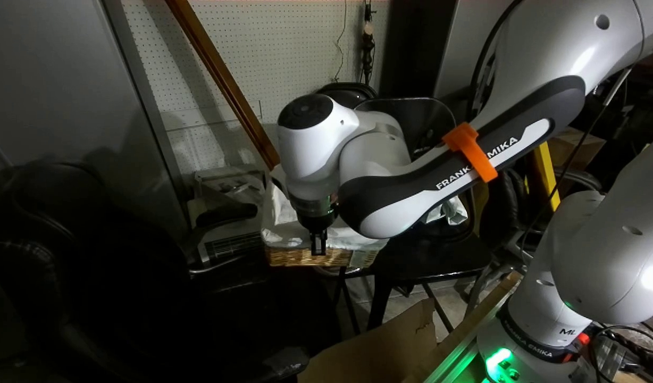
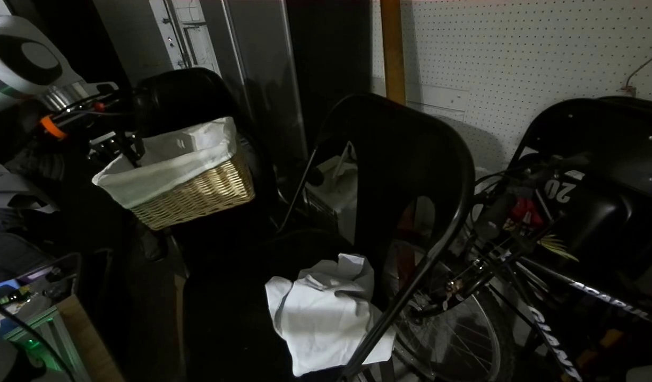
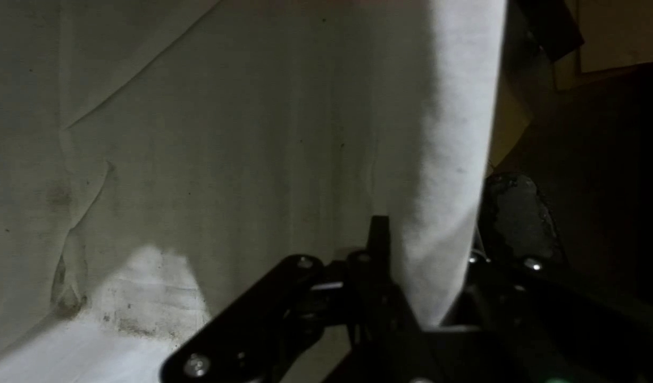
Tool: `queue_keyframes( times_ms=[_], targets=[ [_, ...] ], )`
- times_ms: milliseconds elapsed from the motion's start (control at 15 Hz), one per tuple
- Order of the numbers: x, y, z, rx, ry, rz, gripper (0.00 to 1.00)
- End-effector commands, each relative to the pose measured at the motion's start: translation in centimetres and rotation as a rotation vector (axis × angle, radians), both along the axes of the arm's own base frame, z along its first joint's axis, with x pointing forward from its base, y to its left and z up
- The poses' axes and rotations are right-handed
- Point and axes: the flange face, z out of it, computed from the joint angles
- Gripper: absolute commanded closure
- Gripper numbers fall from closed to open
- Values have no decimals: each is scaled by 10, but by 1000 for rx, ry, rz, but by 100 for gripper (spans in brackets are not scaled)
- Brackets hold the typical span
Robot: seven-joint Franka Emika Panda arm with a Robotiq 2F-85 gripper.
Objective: Pick up the basket and put it on the black chair on the left
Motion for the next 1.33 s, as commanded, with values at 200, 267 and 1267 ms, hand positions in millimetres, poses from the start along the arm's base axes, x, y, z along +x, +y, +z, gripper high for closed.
queue_keyframes(
  times_ms=[200,267,1267],
  targets=[
    [27,21,-10,-15,-35,186,96],
    [36,28,-15,-18,-41,234,96],
    [157,133,-215,-23,22,587,96]
  ],
)
